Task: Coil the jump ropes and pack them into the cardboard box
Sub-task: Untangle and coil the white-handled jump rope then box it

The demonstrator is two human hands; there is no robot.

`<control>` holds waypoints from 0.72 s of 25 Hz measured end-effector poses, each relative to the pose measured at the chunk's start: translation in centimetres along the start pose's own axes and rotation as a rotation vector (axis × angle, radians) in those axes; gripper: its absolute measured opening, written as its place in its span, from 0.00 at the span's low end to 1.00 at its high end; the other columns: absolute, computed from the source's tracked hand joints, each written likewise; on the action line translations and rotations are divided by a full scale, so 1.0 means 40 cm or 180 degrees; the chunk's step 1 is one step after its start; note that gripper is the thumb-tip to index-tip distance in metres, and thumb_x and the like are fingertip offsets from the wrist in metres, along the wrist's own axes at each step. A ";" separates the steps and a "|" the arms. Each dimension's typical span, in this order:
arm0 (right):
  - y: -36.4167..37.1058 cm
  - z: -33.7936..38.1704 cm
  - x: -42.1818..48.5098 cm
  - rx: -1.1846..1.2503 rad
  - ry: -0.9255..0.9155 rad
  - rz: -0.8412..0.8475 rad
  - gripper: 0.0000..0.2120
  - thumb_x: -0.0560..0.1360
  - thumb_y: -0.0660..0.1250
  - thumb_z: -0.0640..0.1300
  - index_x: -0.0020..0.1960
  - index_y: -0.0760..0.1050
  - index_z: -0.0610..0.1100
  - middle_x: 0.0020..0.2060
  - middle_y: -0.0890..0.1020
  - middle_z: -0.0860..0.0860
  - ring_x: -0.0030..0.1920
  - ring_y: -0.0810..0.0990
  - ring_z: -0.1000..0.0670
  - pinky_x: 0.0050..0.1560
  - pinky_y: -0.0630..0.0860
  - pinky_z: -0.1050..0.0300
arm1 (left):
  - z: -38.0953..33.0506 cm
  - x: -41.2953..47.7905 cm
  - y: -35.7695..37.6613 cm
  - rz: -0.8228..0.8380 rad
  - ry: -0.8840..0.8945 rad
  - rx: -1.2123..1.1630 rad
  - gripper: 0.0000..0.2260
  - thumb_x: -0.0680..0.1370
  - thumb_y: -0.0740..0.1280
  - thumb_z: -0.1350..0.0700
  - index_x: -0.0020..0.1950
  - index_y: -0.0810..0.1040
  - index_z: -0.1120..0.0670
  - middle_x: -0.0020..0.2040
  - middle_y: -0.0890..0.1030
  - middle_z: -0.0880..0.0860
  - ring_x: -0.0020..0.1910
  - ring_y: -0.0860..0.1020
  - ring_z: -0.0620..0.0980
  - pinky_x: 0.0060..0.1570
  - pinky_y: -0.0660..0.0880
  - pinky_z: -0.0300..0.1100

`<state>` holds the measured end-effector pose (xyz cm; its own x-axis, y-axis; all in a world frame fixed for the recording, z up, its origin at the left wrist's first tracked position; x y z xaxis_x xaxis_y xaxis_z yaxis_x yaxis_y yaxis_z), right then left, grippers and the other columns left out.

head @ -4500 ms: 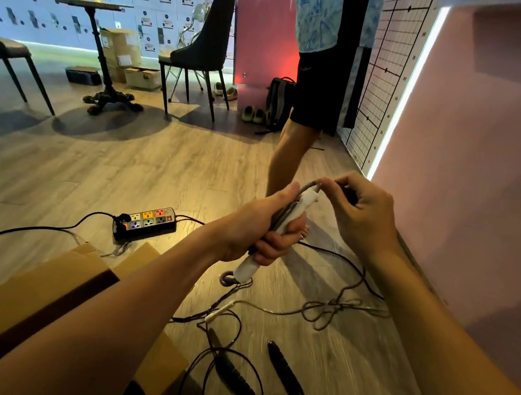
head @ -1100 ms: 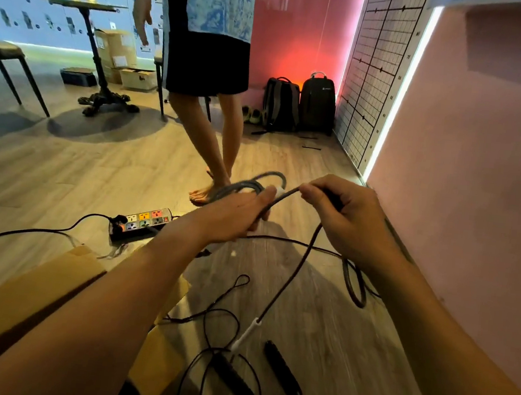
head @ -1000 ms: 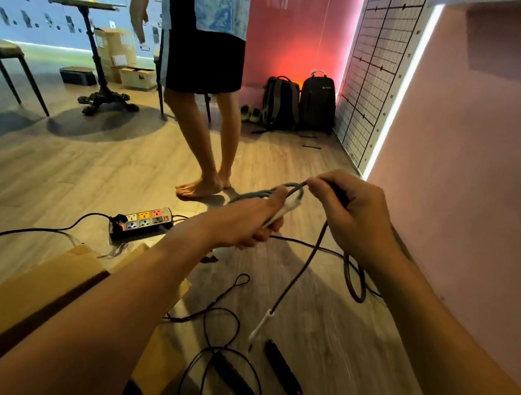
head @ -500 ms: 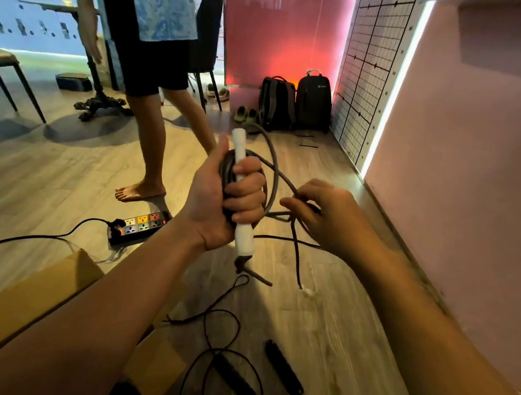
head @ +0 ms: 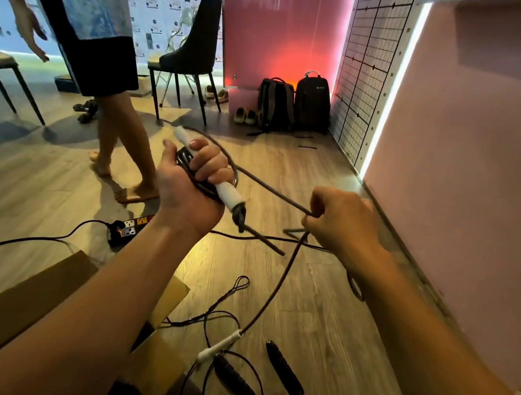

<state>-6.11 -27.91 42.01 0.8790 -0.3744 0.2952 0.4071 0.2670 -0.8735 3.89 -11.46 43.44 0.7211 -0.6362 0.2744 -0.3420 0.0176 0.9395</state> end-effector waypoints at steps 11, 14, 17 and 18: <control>0.162 0.123 -0.071 0.0454 -0.0227 0.1867 0.09 0.76 0.71 0.41 0.41 0.73 0.49 0.41 0.79 0.51 0.39 0.84 0.53 0.40 0.82 0.58 | -0.195 -0.035 -0.021 -0.0983 0.2064 0.2748 0.16 0.85 0.51 0.45 0.45 0.67 0.55 0.31 0.68 0.48 0.30 0.69 0.45 0.36 0.71 0.40; 0.116 0.154 -0.066 -0.0291 -0.0765 0.1282 0.07 0.75 0.70 0.44 0.42 0.72 0.51 0.40 0.78 0.56 0.41 0.80 0.54 0.42 0.80 0.57 | -0.117 -0.004 -0.036 -0.0915 0.1171 0.5911 0.23 0.84 0.53 0.43 0.56 0.73 0.63 0.45 0.79 0.60 0.45 0.79 0.56 0.50 0.76 0.48; 0.014 0.184 -0.063 -0.0378 -0.1335 0.0079 0.05 0.74 0.70 0.44 0.42 0.74 0.49 0.36 0.78 0.56 0.38 0.78 0.52 0.41 0.80 0.52 | 0.006 -0.005 -0.116 -0.0256 -0.0478 0.7320 0.21 0.83 0.53 0.41 0.63 0.75 0.54 0.54 0.80 0.57 0.55 0.78 0.57 0.53 0.74 0.47; -0.012 0.175 -0.063 -0.0300 -0.1359 -0.0179 0.05 0.73 0.70 0.43 0.41 0.75 0.48 0.35 0.79 0.55 0.36 0.79 0.52 0.42 0.80 0.51 | 0.044 -0.018 -0.136 -0.0028 -0.0994 0.7037 0.21 0.82 0.52 0.39 0.55 0.76 0.51 0.47 0.80 0.53 0.48 0.80 0.53 0.46 0.76 0.44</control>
<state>-6.78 -20.88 44.40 0.8879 0.0199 0.4597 0.4503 0.1672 -0.8771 4.16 -12.47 37.76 0.7132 -0.7003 0.0314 -0.4308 -0.4732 -0.7684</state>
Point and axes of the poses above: each hand's wrist, its own x-axis towards the middle knuckle, its own y-axis out of the palm, z = x × y, the point moved 10 cm from there along x, towards the middle knuckle
